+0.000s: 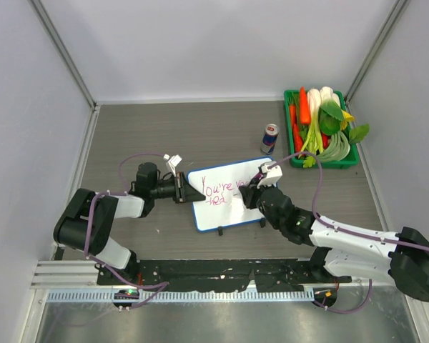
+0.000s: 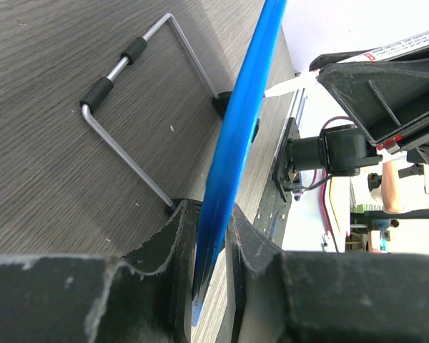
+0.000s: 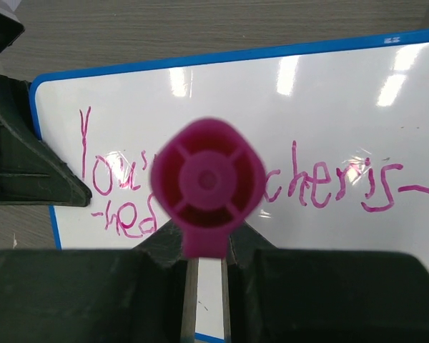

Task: Write a sentence on the whiteboard

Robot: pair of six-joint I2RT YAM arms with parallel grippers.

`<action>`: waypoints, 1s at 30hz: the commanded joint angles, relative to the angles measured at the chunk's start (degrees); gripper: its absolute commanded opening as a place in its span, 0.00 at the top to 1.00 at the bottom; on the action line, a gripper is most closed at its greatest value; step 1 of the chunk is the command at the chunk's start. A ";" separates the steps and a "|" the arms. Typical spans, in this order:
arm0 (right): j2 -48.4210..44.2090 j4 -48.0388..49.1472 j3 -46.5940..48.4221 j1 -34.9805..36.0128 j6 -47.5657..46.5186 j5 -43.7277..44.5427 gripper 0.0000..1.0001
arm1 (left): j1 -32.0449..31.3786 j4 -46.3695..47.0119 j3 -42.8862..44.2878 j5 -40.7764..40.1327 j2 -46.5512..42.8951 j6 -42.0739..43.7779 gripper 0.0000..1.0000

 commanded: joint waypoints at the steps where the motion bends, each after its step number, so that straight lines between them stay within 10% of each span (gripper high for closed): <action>1: -1.96 -2.41 -1.04 -0.05 0.50 5.38 0.99 | 0.03 -3.08 -1.55 -2.82 1.47 1.11 1.00; 30: -1.00 2.68 2.47 -0.14 2.79 3.36 0.99 | 0.03 -1.68 -1.90 -2.03 1.90 0.23 1.00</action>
